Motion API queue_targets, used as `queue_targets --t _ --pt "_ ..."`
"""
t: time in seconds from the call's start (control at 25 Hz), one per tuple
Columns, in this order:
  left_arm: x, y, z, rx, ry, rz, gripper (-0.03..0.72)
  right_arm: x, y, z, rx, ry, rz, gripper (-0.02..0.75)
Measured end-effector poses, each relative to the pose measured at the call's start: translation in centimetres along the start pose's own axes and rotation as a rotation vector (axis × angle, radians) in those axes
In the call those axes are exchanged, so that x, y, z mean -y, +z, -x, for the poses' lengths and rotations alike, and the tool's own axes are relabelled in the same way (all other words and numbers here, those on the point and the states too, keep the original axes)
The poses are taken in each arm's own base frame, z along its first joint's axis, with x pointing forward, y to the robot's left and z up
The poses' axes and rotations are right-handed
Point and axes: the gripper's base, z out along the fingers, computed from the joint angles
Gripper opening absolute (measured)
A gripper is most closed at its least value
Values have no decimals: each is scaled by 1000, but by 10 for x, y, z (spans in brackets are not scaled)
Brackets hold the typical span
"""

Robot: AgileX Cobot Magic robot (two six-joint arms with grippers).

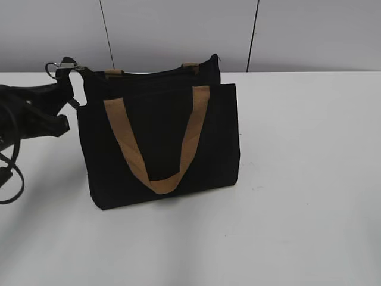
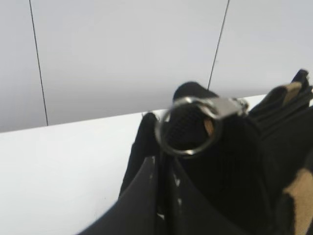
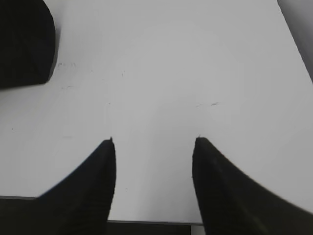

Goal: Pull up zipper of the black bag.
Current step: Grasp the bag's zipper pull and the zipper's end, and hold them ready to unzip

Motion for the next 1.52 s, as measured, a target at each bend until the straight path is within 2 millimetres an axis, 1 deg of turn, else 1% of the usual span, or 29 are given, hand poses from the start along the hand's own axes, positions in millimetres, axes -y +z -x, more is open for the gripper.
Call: queue_targets --t 0.12,0.28,0.44,0.64,0.76,0.84,0.96,1.04,1.24,1.4,1.44,1.48,1.52 --pt "0 -12 19 36 17 8 4 0 0 0 0 0 0 401" --pt "2 -24 32 37 52 1 4 0 0 0 0 0 0 401" --pt "3 -29 38 44 57 1 4 0 0 0 0 0 0 401" --pt "3 -29 37 30 32 -3 4 0 0 0 0 2 4 401" --pt "4 -28 40 31 44 -17 4 -5 1 2 2 24 62 401" --pt "4 -26 45 43 45 -25 4 -11 5 12 0 28 138 401" --pt "4 -24 49 55 40 -27 4 -22 17 32 2 -24 289 401" --pt "4 -23 50 54 38 -29 4 -27 30 44 -15 -66 388 401" --pt "4 -24 51 57 43 -30 4 -42 57 69 45 -152 627 401" --pt "5 -27 53 68 46 -29 4 -55 91 87 54 -142 786 401" --pt "4 -26 54 67 46 -29 4 -58 102 91 54 -148 820 401" --pt "4 -26 53 65 46 -29 4 -63 117 95 33 -150 851 401" --pt "4 -27 53 66 46 -28 4 -66 126 102 42 -167 861 401"
